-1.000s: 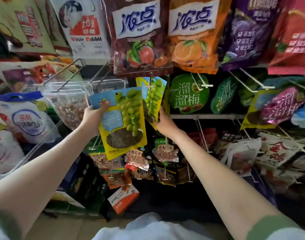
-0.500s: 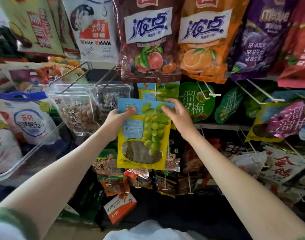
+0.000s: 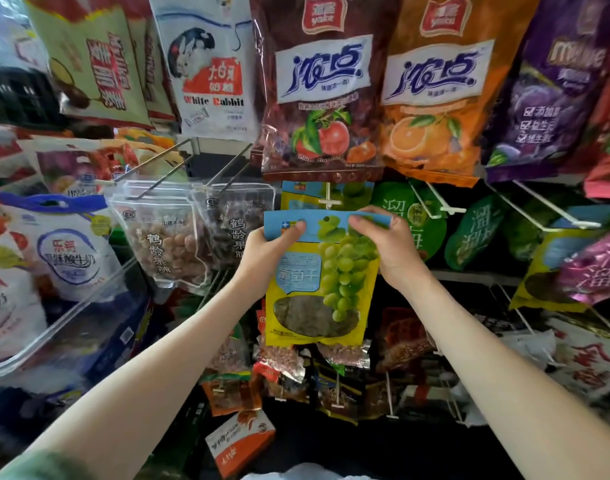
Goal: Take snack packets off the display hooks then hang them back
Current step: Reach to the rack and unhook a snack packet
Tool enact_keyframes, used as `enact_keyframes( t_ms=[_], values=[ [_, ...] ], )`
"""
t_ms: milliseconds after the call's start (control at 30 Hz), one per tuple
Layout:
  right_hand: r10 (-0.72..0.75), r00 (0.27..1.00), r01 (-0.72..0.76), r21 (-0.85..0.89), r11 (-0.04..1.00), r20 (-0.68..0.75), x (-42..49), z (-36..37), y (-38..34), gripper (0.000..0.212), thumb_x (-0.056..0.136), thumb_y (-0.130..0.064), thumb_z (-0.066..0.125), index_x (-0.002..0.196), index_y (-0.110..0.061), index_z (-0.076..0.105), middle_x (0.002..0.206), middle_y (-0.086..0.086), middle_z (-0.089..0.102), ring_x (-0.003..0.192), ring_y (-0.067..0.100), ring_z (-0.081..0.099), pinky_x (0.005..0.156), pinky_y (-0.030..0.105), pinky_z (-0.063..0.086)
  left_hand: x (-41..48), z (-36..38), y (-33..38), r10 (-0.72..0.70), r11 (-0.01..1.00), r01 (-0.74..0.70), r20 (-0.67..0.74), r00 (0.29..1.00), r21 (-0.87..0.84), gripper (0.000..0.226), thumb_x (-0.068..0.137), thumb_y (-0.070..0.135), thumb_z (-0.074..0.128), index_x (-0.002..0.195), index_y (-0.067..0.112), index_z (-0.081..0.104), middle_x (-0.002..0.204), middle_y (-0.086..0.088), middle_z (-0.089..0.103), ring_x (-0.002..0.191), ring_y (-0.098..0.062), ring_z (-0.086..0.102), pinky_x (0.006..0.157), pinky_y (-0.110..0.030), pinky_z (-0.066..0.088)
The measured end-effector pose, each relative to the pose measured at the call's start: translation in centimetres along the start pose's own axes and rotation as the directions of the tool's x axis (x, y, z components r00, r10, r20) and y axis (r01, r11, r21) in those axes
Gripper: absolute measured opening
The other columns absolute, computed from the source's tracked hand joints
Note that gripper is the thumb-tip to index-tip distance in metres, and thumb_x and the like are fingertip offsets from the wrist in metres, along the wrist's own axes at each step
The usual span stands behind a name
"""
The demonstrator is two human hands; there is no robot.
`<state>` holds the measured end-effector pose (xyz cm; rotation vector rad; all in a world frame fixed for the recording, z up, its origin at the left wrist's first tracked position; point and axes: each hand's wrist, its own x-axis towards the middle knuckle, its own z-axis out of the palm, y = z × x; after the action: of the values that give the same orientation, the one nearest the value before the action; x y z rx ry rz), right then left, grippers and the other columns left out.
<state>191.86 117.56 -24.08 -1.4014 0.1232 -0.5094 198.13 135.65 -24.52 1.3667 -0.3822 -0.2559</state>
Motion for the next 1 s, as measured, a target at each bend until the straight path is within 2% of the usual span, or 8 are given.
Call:
enact_keyframes(
  t_ms=[133, 300, 467, 567, 667, 767, 900, 1000],
  values=[
    [-0.041, 0.999, 0.04, -0.029, 0.999, -0.026, -0.3, 0.2, -0.8, 0.021, 0.081, -0.007, 0.068, 0.067, -0.022, 0.066, 0.069, 0.0, 0.07, 0.067, 0.021, 0.066, 0.069, 0.033, 0.052, 0.1, 0.5, 0.3, 0.06, 0.998, -0.059, -0.004, 0.998, 0.008, 0.003, 0.087, 0.02, 0.065, 0.085, 0.019, 0.067, 0.075, 0.01, 0.072, 0.07, -0.006, 0.069, 0.059, -0.018, 0.053],
    [-0.064, 0.993, 0.052, -0.116, 0.992, -0.097, 0.0, 0.9, -1.3, 0.002, 0.083, -0.013, 0.068, 0.083, -0.015, 0.068, 0.076, 0.0, 0.072, 0.074, 0.019, 0.069, 0.073, 0.033, 0.055, 1.1, 1.0, 0.5, -0.027, 0.999, 0.028, -0.046, 0.999, 0.024, 0.01, 0.085, 0.027, 0.068, 0.088, 0.017, 0.068, 0.082, 0.004, 0.072, 0.068, -0.008, 0.069, 0.054, -0.018, 0.051],
    [-0.012, 0.984, -0.036, -0.265, 0.964, -0.179, 1.3, 0.9, -0.5, 0.021, 0.084, -0.026, 0.069, 0.101, -0.014, 0.066, 0.093, 0.001, 0.07, 0.086, 0.016, 0.067, 0.079, 0.033, 0.053, 2.0, 1.3, -0.3, 0.064, 0.977, -0.028, -0.168, 0.984, 0.21, 0.021, 0.082, 0.036, 0.07, 0.092, 0.019, 0.063, 0.086, 0.006, 0.069, 0.076, -0.011, 0.067, 0.061, -0.02, 0.047],
    [-0.017, 0.972, -0.085, -0.425, 0.901, -0.233, 2.5, 1.2, -0.8, 0.038, 0.087, -0.036, 0.063, 0.119, -0.016, 0.059, 0.099, 0.0, 0.065, 0.092, 0.018, 0.062, 0.085, 0.036, 0.049, 2.4, 1.9, -1.3, 0.45, 0.746, -0.171, -0.298, 0.842, 0.643, 0.05, 0.082, 0.034, 0.07, 0.117, 0.009, 0.045, 0.114, -0.005, 0.054, 0.105, -0.021, 0.052, 0.083, -0.024, 0.044],
    [-0.032, 0.964, -0.112, -0.514, 0.85, -0.264, 3.9, 1.5, -1.0, 0.051, 0.091, -0.04, 0.057, 0.134, -0.014, 0.048, 0.125, 0.004, 0.058, 0.11, 0.019, 0.056, 0.077, 0.029, 0.043, 2.5, 2.6, -3.2, 0.72, 0.257, -0.27, 0.003, 0.694, 0.928, 0.071, 0.079, 0.031, 0.07, 0.131, 0.001, 0.031, 0.134, -0.024, 0.041, 0.125, -0.037, 0.037, 0.103, -0.048, 0.036],
    [-0.016, 0.954, -0.163, -0.564, 0.81, -0.299, 5.0, 1.5, -1.2, 0.054, 0.092, -0.04, 0.056, 0.136, -0.012, 0.044, 0.123, 0.008, 0.059, 0.107, 0.024, 0.058, 0.074, 0.032, 0.043, 3.2, 3.7, -5.1, 0.583, -0.021, -0.293, 0.25, 0.773, 0.956, 0.082, 0.071, 0.036, 0.076, 0.133, 0.002, 0.034, 0.144, -0.028, 0.033, 0.132, -0.042, 0.034, 0.105, -0.051, 0.034],
    [-0.096, 0.944, -0.146, -0.66, 0.737, -0.316, 6.4, 1.0, -0.5, 0.041, 0.09, -0.037, 0.058, 0.122, -0.013, 0.05, 0.108, 0.007, 0.06, 0.065, 0.007, 0.05, 0.055, 0.028, 0.04, 4.7, 5.1, -6.2, 0.289, -0.099, -0.267, 0.285, 0.914, 0.958, 0.092, 0.086, 0.042, 0.06, 0.15, 0.012, 0.001, 0.155, -0.022, 0.005, 0.144, -0.036, 0.003, 0.117, -0.046, 0.004],
    [-0.189, 0.952, -0.053, -0.737, 0.673, -0.241, 5.9, -0.7, 1.4, 0.042, 0.09, -0.028, 0.059, 0.126, -0.016, 0.042, 0.119, 0.006, 0.055, 0.093, 0.017, 0.057, 0.071, 0.026, 0.046, 5.8, 5.7, -6.5, 0.157, -0.079, -0.252, 0.262, 0.952, 0.964, 0.093, 0.09, 0.046, 0.053, 0.148, 0.018, -0.014, 0.156, -0.02, -0.004, 0.144, -0.035, -0.006, 0.118, -0.047, 0.001]
  ],
)
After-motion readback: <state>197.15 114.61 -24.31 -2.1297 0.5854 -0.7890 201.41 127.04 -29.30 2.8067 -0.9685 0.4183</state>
